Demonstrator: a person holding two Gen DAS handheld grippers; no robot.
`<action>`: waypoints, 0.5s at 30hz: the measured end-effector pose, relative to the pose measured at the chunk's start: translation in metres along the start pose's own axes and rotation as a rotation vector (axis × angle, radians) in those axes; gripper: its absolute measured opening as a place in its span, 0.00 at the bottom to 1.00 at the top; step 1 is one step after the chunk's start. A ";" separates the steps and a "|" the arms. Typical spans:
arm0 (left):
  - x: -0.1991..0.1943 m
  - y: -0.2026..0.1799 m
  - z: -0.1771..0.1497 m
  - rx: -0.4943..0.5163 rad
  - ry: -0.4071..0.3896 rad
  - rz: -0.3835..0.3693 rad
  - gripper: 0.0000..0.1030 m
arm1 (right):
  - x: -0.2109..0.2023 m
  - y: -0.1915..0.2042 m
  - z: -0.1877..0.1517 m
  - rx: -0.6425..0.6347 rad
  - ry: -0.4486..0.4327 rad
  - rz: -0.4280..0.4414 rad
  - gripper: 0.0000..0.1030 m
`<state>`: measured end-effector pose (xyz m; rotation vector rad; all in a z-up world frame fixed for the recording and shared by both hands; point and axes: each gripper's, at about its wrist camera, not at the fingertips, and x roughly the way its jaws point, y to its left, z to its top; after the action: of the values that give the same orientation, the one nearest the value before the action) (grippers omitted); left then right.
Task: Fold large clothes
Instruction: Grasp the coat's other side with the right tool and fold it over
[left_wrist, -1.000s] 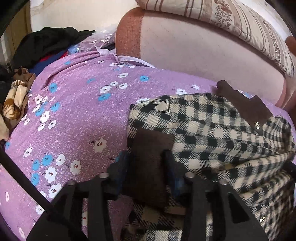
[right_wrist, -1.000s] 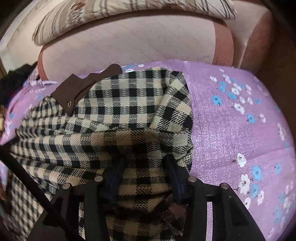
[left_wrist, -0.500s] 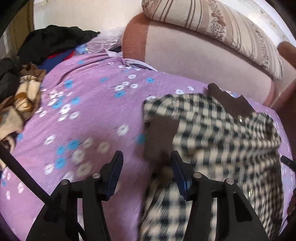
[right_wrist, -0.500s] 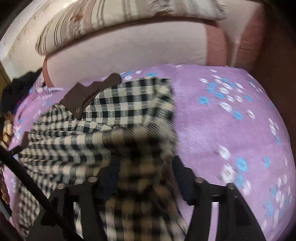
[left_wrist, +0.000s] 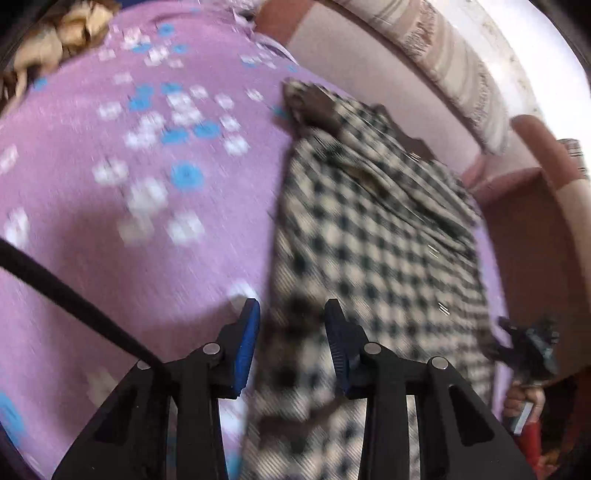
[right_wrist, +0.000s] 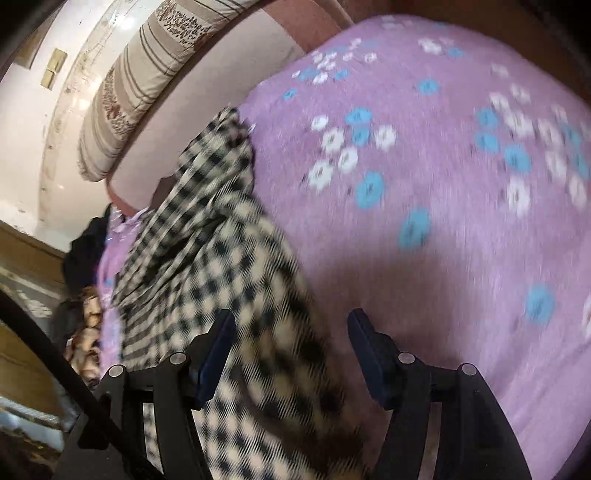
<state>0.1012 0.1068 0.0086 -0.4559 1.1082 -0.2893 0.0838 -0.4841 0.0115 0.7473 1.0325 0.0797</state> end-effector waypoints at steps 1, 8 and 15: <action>-0.001 -0.003 -0.009 0.006 0.005 -0.006 0.33 | -0.001 -0.001 -0.008 0.016 0.014 0.035 0.66; -0.019 -0.008 -0.062 0.013 0.015 -0.068 0.33 | -0.017 -0.003 -0.070 0.077 0.089 0.211 0.66; -0.037 -0.005 -0.100 -0.005 0.015 -0.104 0.33 | -0.026 0.007 -0.130 0.091 0.135 0.288 0.66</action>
<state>-0.0049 0.0980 0.0036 -0.5170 1.1022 -0.3817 -0.0321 -0.4206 -0.0026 0.9812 1.0556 0.3364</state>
